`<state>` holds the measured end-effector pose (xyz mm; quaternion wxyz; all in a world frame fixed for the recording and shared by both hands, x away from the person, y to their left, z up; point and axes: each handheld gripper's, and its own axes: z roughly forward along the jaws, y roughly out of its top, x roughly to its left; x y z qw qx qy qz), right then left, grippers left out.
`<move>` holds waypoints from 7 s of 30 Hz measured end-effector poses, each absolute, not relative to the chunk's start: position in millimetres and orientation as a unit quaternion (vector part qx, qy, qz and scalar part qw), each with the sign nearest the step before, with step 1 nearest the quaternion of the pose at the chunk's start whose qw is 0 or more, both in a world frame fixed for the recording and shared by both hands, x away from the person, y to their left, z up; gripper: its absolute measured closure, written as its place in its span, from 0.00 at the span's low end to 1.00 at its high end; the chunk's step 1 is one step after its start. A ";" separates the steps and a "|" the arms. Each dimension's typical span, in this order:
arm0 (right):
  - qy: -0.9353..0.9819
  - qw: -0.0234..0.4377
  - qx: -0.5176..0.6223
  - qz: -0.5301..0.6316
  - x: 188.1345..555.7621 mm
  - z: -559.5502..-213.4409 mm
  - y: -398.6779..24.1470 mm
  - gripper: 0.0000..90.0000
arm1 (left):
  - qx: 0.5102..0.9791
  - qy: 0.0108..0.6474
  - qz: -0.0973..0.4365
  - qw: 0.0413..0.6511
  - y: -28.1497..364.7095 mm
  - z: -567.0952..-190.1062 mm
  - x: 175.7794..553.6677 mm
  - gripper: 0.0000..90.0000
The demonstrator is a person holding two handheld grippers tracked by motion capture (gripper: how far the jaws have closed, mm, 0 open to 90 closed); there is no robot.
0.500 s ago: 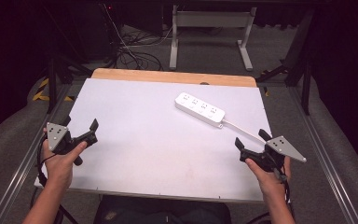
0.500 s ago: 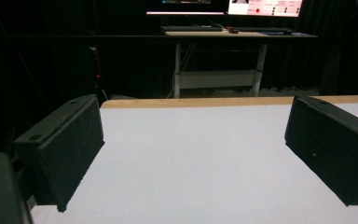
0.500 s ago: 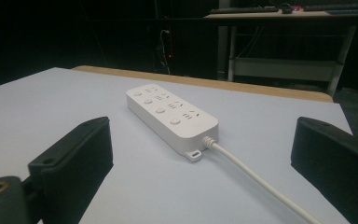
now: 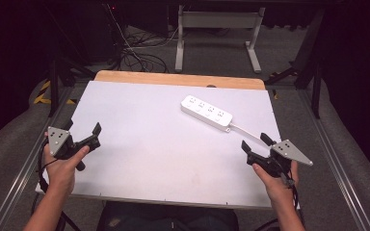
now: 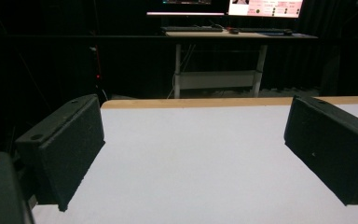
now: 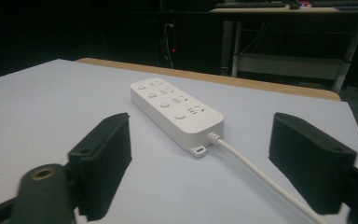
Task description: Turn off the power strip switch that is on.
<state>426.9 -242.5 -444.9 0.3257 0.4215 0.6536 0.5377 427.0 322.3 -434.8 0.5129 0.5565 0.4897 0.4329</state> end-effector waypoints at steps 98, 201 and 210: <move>0.797 0.215 0.472 0.309 607.0 -451.1 -144.6 1.00 | 0.571 0.480 0.436 0.503 323.5 -437.2 421.1 0.08; 0.785 0.216 0.479 0.328 604.5 -455.5 -148.3 1.00 | 0.577 0.476 0.428 0.507 319.8 -438.4 421.3 0.09; 0.790 0.245 0.475 0.299 604.6 -452.8 -146.8 1.00 | 0.578 0.476 0.427 0.508 319.1 -438.9 421.8 0.09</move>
